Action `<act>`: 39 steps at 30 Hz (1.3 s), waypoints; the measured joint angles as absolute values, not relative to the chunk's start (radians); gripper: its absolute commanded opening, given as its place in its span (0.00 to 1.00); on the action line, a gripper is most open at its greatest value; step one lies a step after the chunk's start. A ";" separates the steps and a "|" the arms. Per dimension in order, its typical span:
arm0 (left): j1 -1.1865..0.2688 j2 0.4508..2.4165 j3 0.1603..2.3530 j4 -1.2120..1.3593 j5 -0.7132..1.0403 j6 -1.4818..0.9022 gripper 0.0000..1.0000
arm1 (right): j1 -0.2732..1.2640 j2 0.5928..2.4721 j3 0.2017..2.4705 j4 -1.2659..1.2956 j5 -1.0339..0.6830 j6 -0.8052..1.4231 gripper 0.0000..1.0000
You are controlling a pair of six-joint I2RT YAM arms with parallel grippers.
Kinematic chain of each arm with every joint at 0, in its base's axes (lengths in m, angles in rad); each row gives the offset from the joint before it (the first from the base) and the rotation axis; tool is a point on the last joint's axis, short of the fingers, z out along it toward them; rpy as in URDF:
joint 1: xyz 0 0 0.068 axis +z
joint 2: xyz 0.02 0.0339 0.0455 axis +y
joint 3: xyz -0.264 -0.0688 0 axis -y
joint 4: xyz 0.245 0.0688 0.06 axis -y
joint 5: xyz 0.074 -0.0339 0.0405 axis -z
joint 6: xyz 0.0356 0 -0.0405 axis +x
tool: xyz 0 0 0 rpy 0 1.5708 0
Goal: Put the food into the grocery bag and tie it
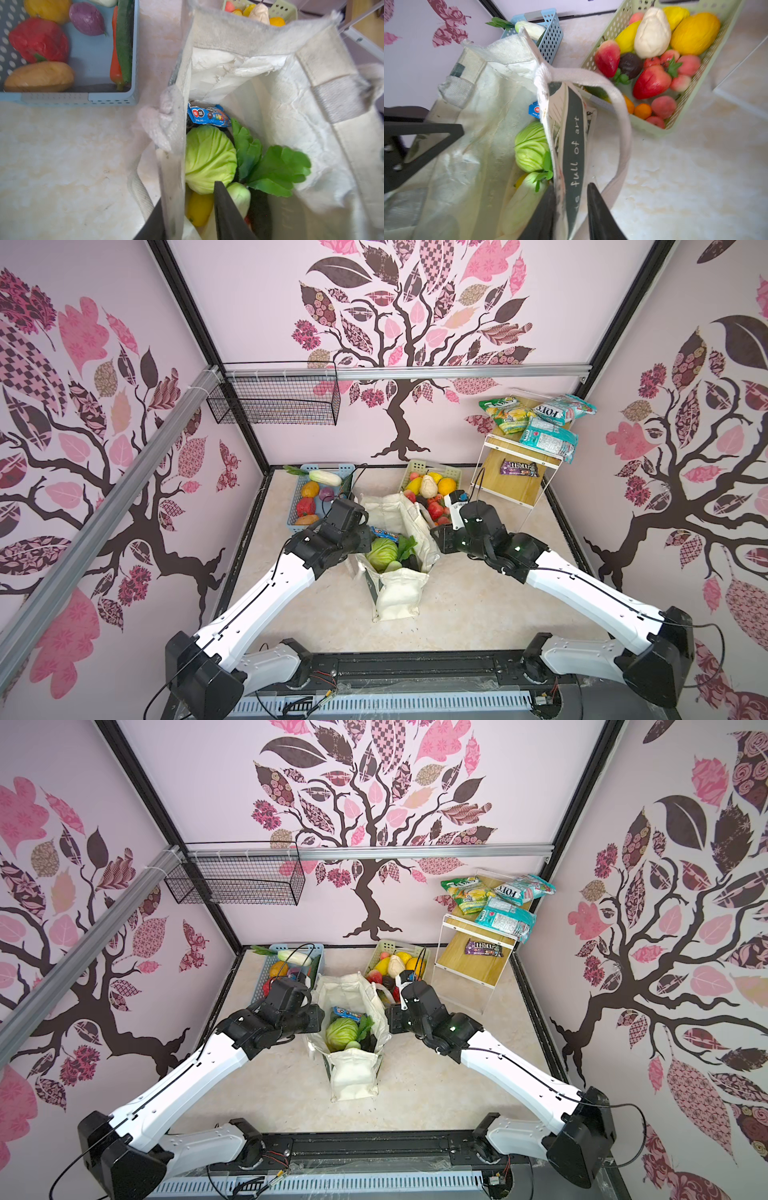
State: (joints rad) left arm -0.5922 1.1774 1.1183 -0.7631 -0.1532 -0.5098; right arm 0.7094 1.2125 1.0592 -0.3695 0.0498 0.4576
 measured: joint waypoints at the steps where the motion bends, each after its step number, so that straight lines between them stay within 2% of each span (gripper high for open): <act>1: -0.590 1.166 1.119 -0.769 -0.148 -0.508 0.48 | 0.706 1.213 1.070 -0.376 0.056 0.451 0.41; 7: -0.557 1.105 1.154 -0.810 -0.106 -0.494 0.66 | 0.690 1.198 1.114 -0.385 0.085 0.431 0.48; 9: -0.543 1.085 1.166 -0.820 -0.099 -0.496 0.69 | 0.675 1.195 1.114 -0.385 0.088 0.425 0.49; 13: -0.489 1.046 1.177 -0.840 -0.100 -0.511 0.69 | 0.612 1.195 1.099 -0.373 0.091 0.426 0.52; 17: -0.371 0.995 1.164 -0.841 -0.081 -0.548 0.67 | 0.562 1.196 1.044 -0.355 0.092 0.434 0.53; 22: -0.248 0.965 1.034 -0.809 -0.005 -0.588 0.66 | 0.530 1.206 0.972 -0.333 0.076 0.453 0.54; 29: -0.234 0.996 0.773 -0.722 0.140 -0.665 0.68 | 0.513 1.224 0.933 -0.304 0.059 0.469 0.55; 34: -0.233 1.016 0.666 -0.622 0.211 -0.715 0.69 | 0.500 1.235 0.930 -0.285 0.050 0.472 0.55; 39: -0.233 1.071 0.618 -0.511 0.265 -0.752 0.63 | 0.499 1.254 0.930 -0.279 0.040 0.472 0.55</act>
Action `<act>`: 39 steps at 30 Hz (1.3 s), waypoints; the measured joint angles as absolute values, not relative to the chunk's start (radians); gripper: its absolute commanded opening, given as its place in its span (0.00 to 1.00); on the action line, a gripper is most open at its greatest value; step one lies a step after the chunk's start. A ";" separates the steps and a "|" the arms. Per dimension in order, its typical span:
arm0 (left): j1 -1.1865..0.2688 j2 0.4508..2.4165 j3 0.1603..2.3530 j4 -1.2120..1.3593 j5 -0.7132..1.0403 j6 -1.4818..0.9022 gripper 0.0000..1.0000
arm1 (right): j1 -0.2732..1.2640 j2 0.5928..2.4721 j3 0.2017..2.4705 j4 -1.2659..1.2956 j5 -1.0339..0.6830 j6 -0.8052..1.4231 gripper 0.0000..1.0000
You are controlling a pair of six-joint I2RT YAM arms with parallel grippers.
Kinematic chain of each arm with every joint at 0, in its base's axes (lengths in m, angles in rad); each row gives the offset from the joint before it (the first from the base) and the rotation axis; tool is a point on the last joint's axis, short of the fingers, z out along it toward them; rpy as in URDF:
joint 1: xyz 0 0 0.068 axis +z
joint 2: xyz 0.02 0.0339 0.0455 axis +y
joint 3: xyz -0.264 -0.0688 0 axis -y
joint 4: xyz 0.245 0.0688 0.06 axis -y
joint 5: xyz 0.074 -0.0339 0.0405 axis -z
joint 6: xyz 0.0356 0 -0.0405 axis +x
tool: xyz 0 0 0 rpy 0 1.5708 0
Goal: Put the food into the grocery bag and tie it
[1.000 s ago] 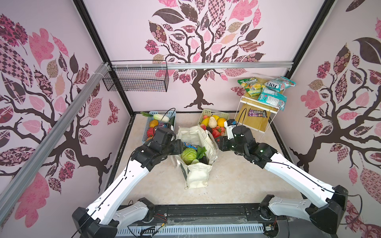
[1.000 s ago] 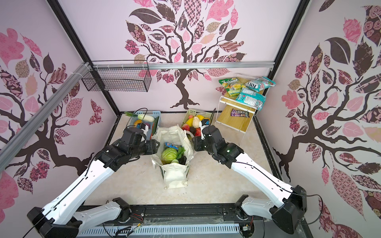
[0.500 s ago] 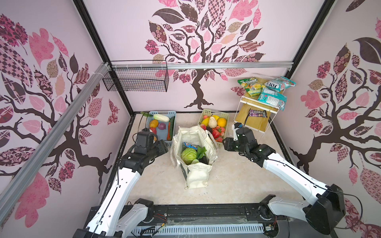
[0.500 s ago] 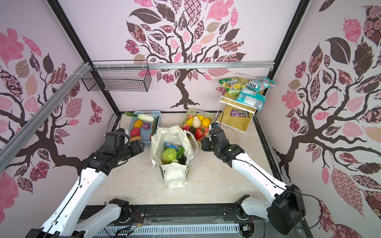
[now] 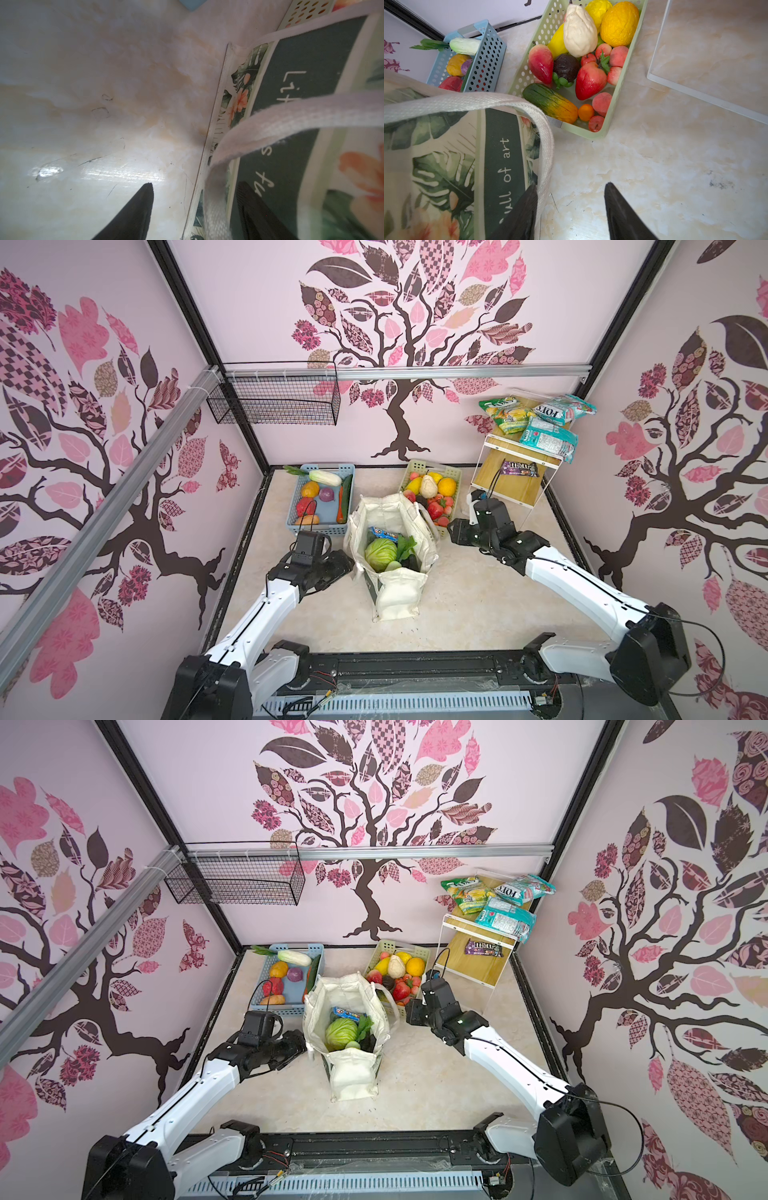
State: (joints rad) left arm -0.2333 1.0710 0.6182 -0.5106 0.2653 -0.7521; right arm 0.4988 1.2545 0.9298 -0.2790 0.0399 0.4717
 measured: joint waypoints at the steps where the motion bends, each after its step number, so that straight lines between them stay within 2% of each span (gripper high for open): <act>1: -0.234 1.083 0.613 -0.491 0.271 -0.759 0.61 | 0.498 1.259 0.930 -0.279 0.039 0.472 0.55; 6: -0.233 1.123 0.587 -0.414 0.299 -0.782 0.46 | 0.465 1.274 0.931 -0.278 -0.004 0.475 0.55; 11: -0.233 1.143 0.580 -0.368 0.313 -0.794 0.27 | 0.426 1.295 0.934 -0.250 -0.090 0.503 0.57; 17: -0.233 1.144 0.579 -0.355 0.317 -0.801 0.15 | 0.425 1.335 0.936 -0.183 -0.206 0.560 0.59; 27: -0.233 1.082 0.582 -0.408 0.273 -0.785 0.12 | 0.425 1.431 0.898 -0.078 -0.315 0.612 0.60; 30: -0.233 1.057 0.598 -0.450 0.253 -0.777 0.13 | 0.425 1.470 0.896 -0.060 -0.339 0.624 0.57; 32: -0.233 1.045 0.620 -0.480 0.239 -0.766 0.14 | 0.425 1.493 0.896 -0.051 -0.357 0.629 0.53; 36: -0.232 1.016 0.680 -0.548 0.207 -0.735 0.14 | 0.425 1.530 0.896 -0.039 -0.398 0.643 0.33; 39: -0.229 0.998 0.740 -0.601 0.178 -0.706 0.14 | 0.425 1.530 0.896 -0.035 -0.409 0.651 0.26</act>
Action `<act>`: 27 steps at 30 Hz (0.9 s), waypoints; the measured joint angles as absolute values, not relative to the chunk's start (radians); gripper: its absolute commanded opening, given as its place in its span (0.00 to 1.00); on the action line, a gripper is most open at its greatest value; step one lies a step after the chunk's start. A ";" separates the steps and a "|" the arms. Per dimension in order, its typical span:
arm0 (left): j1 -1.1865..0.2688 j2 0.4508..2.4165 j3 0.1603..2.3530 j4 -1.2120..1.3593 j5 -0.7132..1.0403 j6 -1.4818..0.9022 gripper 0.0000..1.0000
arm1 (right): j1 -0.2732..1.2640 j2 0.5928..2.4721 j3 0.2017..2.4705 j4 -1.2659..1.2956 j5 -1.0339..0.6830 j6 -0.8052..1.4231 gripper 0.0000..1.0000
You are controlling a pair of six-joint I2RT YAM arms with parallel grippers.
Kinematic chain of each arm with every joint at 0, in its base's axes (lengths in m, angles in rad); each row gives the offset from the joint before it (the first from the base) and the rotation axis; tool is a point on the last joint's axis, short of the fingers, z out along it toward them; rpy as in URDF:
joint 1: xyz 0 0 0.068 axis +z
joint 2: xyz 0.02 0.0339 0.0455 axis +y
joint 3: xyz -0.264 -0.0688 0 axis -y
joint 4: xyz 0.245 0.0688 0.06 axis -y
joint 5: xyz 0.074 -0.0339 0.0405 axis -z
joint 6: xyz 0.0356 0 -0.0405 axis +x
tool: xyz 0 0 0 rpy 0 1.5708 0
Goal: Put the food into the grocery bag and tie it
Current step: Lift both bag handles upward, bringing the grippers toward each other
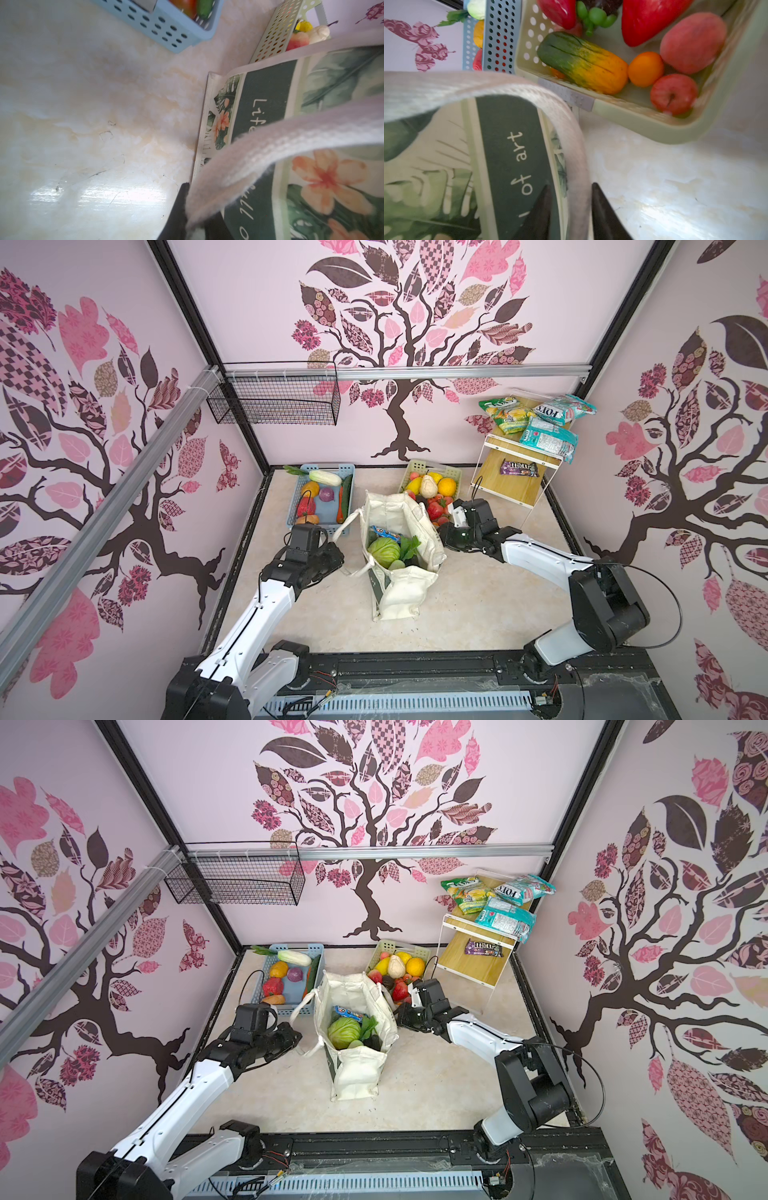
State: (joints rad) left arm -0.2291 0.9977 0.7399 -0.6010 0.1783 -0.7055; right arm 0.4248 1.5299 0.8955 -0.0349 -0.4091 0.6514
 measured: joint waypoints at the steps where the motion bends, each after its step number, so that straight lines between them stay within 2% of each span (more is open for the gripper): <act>1: -0.229 0.994 0.758 -0.617 0.168 -0.697 0.15 | 0.425 1.529 0.896 -0.033 -0.408 0.649 0.24; 12: -0.223 0.986 1.013 -0.776 0.075 -0.587 0.15 | 0.424 1.402 0.915 -0.139 -0.247 0.615 0.19; 19: -0.223 1.005 1.251 -0.842 0.065 -0.521 0.16 | 0.434 1.306 1.093 -0.217 -0.154 0.536 0.19; 27: -0.230 1.094 1.439 -0.874 0.141 -0.480 0.16 | 0.589 1.269 1.267 -0.217 -0.121 0.427 0.16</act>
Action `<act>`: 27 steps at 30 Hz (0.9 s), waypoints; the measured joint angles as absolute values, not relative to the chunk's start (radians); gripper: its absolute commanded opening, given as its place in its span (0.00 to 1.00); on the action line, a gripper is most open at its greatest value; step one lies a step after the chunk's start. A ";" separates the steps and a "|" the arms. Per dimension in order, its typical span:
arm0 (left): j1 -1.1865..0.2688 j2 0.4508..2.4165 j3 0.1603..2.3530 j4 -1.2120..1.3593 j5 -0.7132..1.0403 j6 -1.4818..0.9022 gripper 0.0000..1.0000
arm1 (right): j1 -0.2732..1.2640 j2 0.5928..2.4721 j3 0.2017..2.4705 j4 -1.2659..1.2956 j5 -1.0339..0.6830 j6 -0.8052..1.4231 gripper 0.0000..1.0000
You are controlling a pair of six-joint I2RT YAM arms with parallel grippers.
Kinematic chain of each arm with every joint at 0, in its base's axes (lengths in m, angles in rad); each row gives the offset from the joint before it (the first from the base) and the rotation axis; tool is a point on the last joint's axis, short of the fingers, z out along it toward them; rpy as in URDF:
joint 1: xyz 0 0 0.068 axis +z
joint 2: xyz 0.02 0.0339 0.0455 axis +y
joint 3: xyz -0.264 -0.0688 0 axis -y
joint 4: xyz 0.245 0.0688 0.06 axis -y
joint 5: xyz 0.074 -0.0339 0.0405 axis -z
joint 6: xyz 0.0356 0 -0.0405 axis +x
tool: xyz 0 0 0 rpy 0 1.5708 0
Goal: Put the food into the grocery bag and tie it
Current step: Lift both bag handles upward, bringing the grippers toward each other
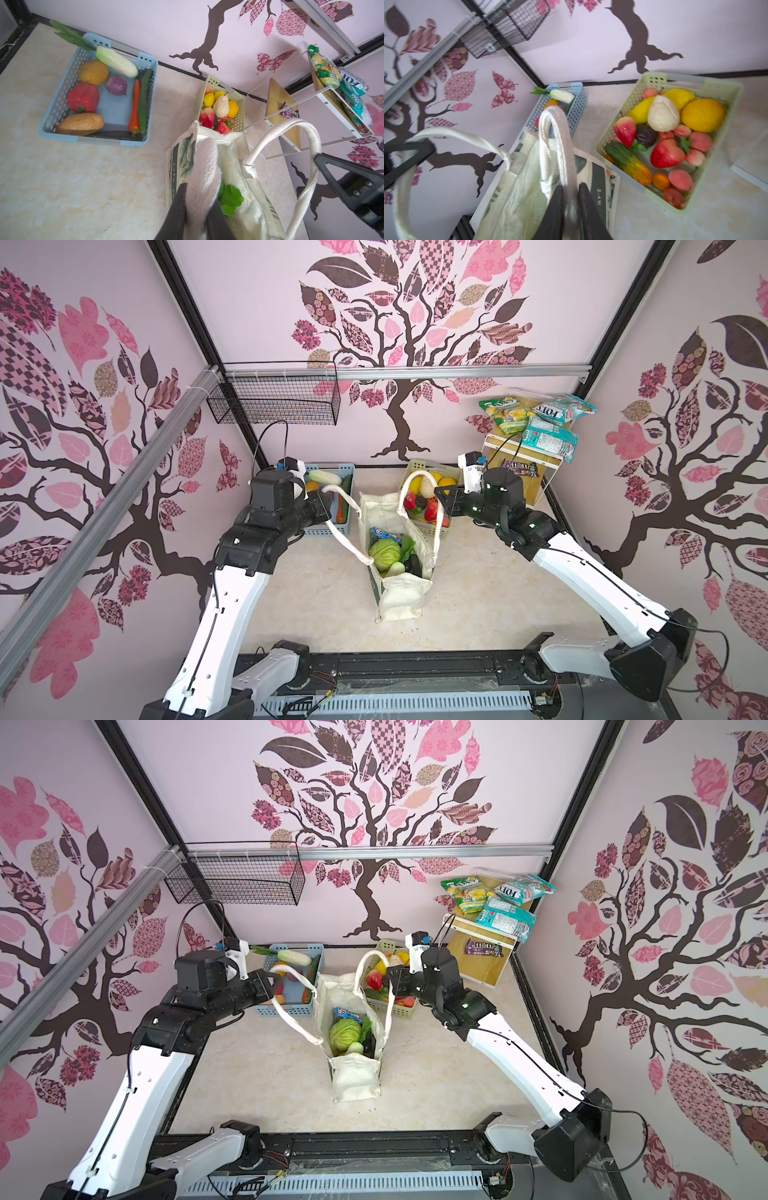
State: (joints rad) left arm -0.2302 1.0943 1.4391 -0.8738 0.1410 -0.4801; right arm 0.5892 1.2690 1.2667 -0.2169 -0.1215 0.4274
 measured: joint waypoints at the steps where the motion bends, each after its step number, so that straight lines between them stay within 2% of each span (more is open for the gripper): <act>1: -0.239 1.111 1.457 -0.876 0.146 -0.478 0.17 | 0.608 1.269 1.279 -0.214 -0.126 0.418 0.16; 7: -0.342 1.184 1.533 -0.875 0.147 -0.471 0.17 | 0.744 1.289 1.353 -0.213 -0.131 0.358 0.14; 15: -0.368 1.231 1.589 -0.871 0.171 -0.482 0.17 | 0.882 1.345 1.359 -0.159 -0.234 0.322 0.13; 23: -0.395 1.233 1.589 -0.851 0.194 -0.522 0.17 | 0.901 1.428 1.356 -0.085 -0.287 0.347 0.11; 27: -0.424 1.233 1.589 -0.833 0.196 -0.543 0.22 | 0.900 1.452 1.344 -0.049 -0.302 0.363 0.11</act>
State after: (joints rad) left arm -0.4240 1.2327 1.5894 -0.8326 0.1959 -0.5430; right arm 0.9005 1.4521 1.3437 -0.0494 -0.3019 0.3634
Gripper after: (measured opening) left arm 0.200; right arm 0.117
